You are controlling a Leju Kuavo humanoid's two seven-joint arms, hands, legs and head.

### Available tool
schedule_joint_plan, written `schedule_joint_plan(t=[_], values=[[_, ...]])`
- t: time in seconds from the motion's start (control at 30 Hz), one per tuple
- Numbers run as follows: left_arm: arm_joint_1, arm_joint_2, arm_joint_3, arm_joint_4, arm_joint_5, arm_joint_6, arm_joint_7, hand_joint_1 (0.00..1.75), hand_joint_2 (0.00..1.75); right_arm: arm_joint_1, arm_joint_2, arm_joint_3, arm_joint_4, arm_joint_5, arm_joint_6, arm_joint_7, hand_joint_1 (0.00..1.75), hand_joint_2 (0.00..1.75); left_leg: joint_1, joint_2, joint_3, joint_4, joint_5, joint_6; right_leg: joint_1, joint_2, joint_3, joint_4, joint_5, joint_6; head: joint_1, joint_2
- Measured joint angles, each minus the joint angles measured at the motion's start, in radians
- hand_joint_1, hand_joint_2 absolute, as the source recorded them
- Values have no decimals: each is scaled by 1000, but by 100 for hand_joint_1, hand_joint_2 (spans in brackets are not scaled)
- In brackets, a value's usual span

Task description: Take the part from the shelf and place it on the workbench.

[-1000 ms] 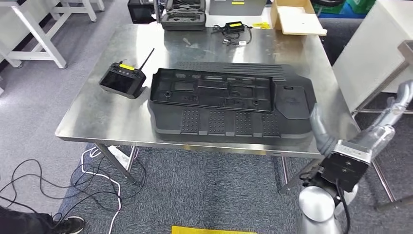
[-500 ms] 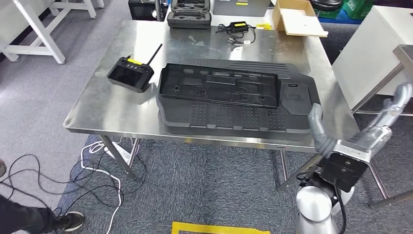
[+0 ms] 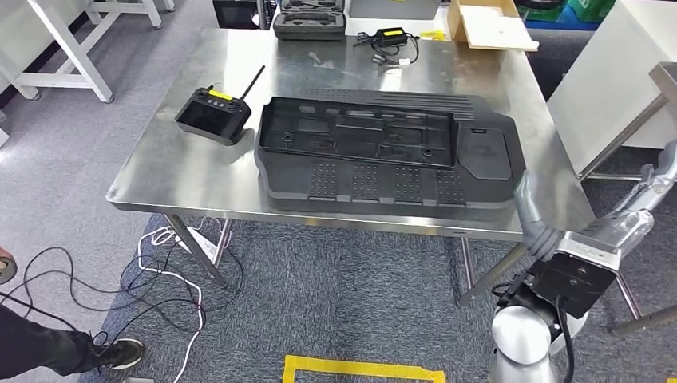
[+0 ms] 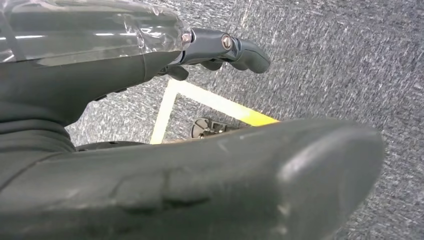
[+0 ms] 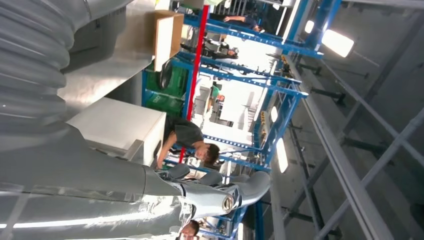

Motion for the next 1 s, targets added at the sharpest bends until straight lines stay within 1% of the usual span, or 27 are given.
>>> schedule_joint_plan(t=[0.03,0.07,0.1,0.13,0.2,0.23,0.27,0.3,0.37,0.4,0.43,0.47,0.5,0.53,0.57,0.6,0.63,0.7,0.73,0.77,0.8,0.83,0.87,0.9,0.93,0.97,1.0], values=[[-1,0,0,0,1,-1,0,0,0,0,2,-1,0,-2,0,-2,0,175,-1,0,-4,4,2,-9,0,-1,26,-60,21,-9,1,0],[-1,-1,0,1,2,-2,1,0,0,-1,4,-3,0,-4,0,-3,0,175,-2,-2,-10,14,-4,-20,1,-2,46,-109,39,-18,0,0],[-2,-1,-1,1,2,-3,2,0,0,0,7,-4,0,-6,0,-3,0,175,0,-3,-21,37,-23,-29,-1,-3,40,-112,46,-25,-5,0],[-2,-1,-1,1,2,-3,4,0,0,0,9,-5,0,-6,0,-3,0,175,1,-4,-38,82,-57,-34,-3,-5,35,-114,52,-30,-10,0],[-2,-1,-3,2,3,-4,6,0,0,2,12,-7,0,-6,0,-3,0,175,4,-4,-84,207,-131,-43,-2,-8,21,-110,59,-36,-20,0],[-2,-1,-4,2,3,-4,6,0,0,3,13,-7,0,-6,0,-2,0,175,6,-4,-98,254,-151,-45,-2,-9,14,-106,61,-37,-22,0],[-1,-1,-5,2,3,-4,6,0,0,3,14,-8,0,-6,0,-2,0,175,8,-4,-96,270,-152,-47,-2,-9,8,-101,62,-37,-23,0],[-1,-1,-6,2,3,-4,6,0,0,4,14,-9,0,-6,0,-1,0,175,10,-4,-75,245,-135,-48,-3,-9,2,-96,63,-36,-24,0],[-2,-1,-7,2,3,-4,6,0,0,5,15,-11,0,-4,0,0,0,175,13,-4,0,118,-81,-45,-4,-9,-5,-87,63,-33,-25,0],[-3,-1,-7,2,3,-4,6,0,0,5,16,-12,0,-4,0,0,0,175,13,-4,31,57,-63,-42,-2,-8,-9,-81,63,-30,-26,0],[-4,-1,-7,3,3,-4,6,0,0,5,17,-13,-1,-3,0,0,0,175,12,-5,47,21,-55,-39,-1,-8,-13,-77,64,-25,-25,0],[-4,-1,-8,3,3,-4,6,0,0,5,17,-14,-1,-2,0,0,0,175,11,-5,49,6,-55,-34,0,-8,-17,-74,66,-18,-24,0],[-4,-1,-10,3,3,-4,7,0,0,5,18,-15,-2,-2,0,0,0,175,8,-5,46,5,-51,-29,0,-8,-20,-74,69,-11,-23,0],[-4,-1,-12,3,3,-4,7,0,0,6,19,-16,-2,-2,0,0,0,175,9,-5,43,3,-46,-22,-1,-7,-22,-74,71,-5,-22,0],[-4,-1,-14,4,3,-4,7,0,0,6,20,-17,-2,-2,0,0,0,175,9,-3,40,0,-40,-14,-3,-6,-24,-69,64,1,-21,0],[-5,-1,-15,4,3,-4,8,0,0,7,20,-18,-3,-2,0,0,0,175,11,-2,37,-4,-34,-5,-4,-5,-32,-50,45,6,-18,0],[-5,-1,-16,4,3,-4,8,0,0,8,20,-19,-4,-2,0,0,0,175,12,0,33,-7,-28,2,-6,-4,-45,-14,14,10,-16,0],[-5,-1,-18,4,3,-4,8,0,0,11,21,-23,-4,-5,0,1,0,175,11,2,22,-8,-20,9,-6,-4,-87,105,-60,16,-11,0],[-5,-1,-19,4,3,-5,8,0,0,13,21,-25,-5,-6,0,1,0,175,10,2,16,-7,-17,9,-7,-4,-103,157,-84,19,-10,0],[-5,-1,-19,5,3,-5,8,0,0,15,21,-26,-5,-7,0,2,0,175,9,3,11,-6,-14,9,-7,-4,-105,180,-89,20,-10,0],[-5,-1,-20,5,3,-5,8,0,0,17,21,-28,-5,-7,0,2,0,175,9,3,7,-5,-11,8,-7,-4,-89,166,-75,20,-10,0],[-5,-1,-20,5,3,-5,8,0,0,18,21,-28,-5,-8,0,3,0,175,9,2,4,-3,-8,6,-7,-4,-55,114,-46,19,-10,0],[-5,-1,-21,5,3,-5,8,0,0,18,21,-29,-6,-8,0,3,0,175,9,2,2,-2,-7,3,-7,-3,-13,42,-17,16,-9,0],[-5,-1,-21,5,3,-5,8,0,0,18,21,-30,-7,-8,0,4,0,175,8,2,0,0,-5,0,-5,-3,22,-25,4,13,-9,0],[-6,-1,-22,5,3,-5,8,0,0,19,21,-30,-8,-9,0,4,0,175,7,2,-2,2,-2,-5,-3,-2,44,-72,16,10,-8,0],[-6,-1,-22,5,3,-5,9,0,0,20,21,-30,-9,-10,0,5,0,175,6,2,-6,4,1,-11,0,-1,52,-95,19,6,-9,0],[-6,-1,-22,5,4,-5,9,0,0,20,22,-31,-10,-10,0,6,0,175,5,2,-9,4,5,-17,3,0,49,-99,20,2,-10,0]])
